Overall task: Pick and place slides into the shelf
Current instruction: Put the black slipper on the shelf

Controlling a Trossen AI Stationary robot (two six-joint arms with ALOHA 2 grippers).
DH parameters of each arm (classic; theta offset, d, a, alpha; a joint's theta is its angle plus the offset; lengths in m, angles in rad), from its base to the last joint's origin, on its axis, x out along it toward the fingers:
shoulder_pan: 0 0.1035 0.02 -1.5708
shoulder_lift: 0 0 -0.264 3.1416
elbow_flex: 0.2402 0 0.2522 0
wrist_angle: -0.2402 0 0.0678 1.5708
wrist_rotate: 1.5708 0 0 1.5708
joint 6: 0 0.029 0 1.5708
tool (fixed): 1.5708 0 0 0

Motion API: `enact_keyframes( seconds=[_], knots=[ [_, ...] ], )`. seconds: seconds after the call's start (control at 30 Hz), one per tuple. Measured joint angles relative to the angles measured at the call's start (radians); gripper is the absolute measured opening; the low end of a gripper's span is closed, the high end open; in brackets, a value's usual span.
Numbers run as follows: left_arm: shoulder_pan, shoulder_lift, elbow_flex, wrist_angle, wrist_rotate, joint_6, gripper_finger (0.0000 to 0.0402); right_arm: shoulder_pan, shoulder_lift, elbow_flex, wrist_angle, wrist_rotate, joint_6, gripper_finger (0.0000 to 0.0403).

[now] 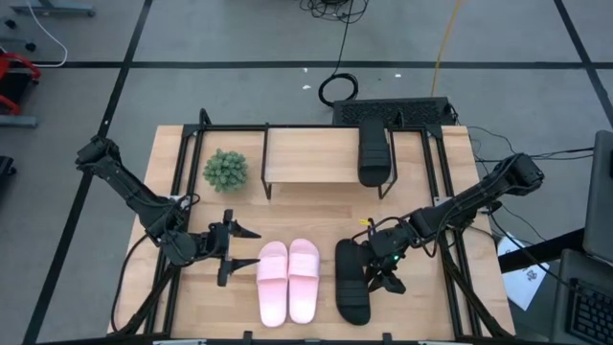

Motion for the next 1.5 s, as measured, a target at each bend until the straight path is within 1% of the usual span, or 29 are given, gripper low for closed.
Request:
enact_keyframes(
  seconds=[0.17, 0.3, 0.4, 0.57, 0.67, 0.73, 0.87, 1.0, 1.07, 1.17, 1.23, 1.3, 1.4, 1.5],
  knots=[
    [0.0, 0.0, 0.0, -0.001, 0.0, -0.002, 0.0294, 0.006, 0.016, 0.0, 0.022, 0.003, 0.031, 0.013],
    [0.0, 0.0, 0.0, -0.002, 0.0, 0.0, 0.0294, 0.033, 0.021, 0.001, 0.046, 0.052, 0.032, 0.013],
    [0.0, 0.0, 0.0, -0.002, 0.0, 0.005, 0.0294, 0.045, 0.011, 0.001, 0.042, 0.058, 0.038, 0.013],
    [0.0, 0.0, 0.0, -0.001, 0.0, 0.001, 0.0294, 0.082, 0.004, 0.002, 0.044, 0.155, 0.064, 0.013],
    [0.0, 0.0, 0.0, -0.001, 0.0, -0.004, 0.0294, 0.131, 0.003, 0.007, 0.047, 0.239, 0.078, 0.0129],
    [0.0, 0.0, 0.0, -0.001, 0.0, -0.005, 0.0294, 0.179, 0.004, 0.024, 0.044, 0.313, 0.07, 0.0124],
    [0.0, 0.0, 0.0, 0.0, 0.0, -0.006, 0.0294, 0.286, 0.004, 0.087, 0.019, 0.484, 0.043, 0.01],
    [0.0, 0.0, 0.0, 0.0, 0.001, -0.017, 0.0294, 0.378, 0.013, 0.172, 0.035, 0.611, 0.042, 0.0076],
    [0.0, 0.0, 0.0, 0.0, 0.001, -0.018, 0.0294, 0.423, 0.021, 0.211, 0.073, 0.669, -0.006, 0.007],
    [0.0, 0.0, 0.0, 0.0, 0.001, -0.018, 0.0294, 0.485, 0.048, 0.25, 0.183, 0.768, -0.133, 0.0067],
    [0.0, 0.0, 0.0, 0.0, 0.001, -0.018, 0.0294, 0.522, 0.076, 0.275, 0.191, 0.83, -0.187, 0.0066],
    [0.0, 0.0, 0.0, 0.0, 0.006, -0.018, 0.0294, 0.55, 0.114, 0.306, 0.157, 0.904, -0.196, 0.0066],
    [0.0, 0.0, 0.0, 0.0, 0.008, -0.018, 0.0294, 0.578, 0.177, 0.351, 0.053, 1.022, -0.134, 0.0066],
    [0.0, 0.0, 0.0, 0.001, 0.008, -0.02, 0.0294, 0.585, 0.249, 0.391, -0.037, 1.076, -0.031, 0.0065]
  ],
)
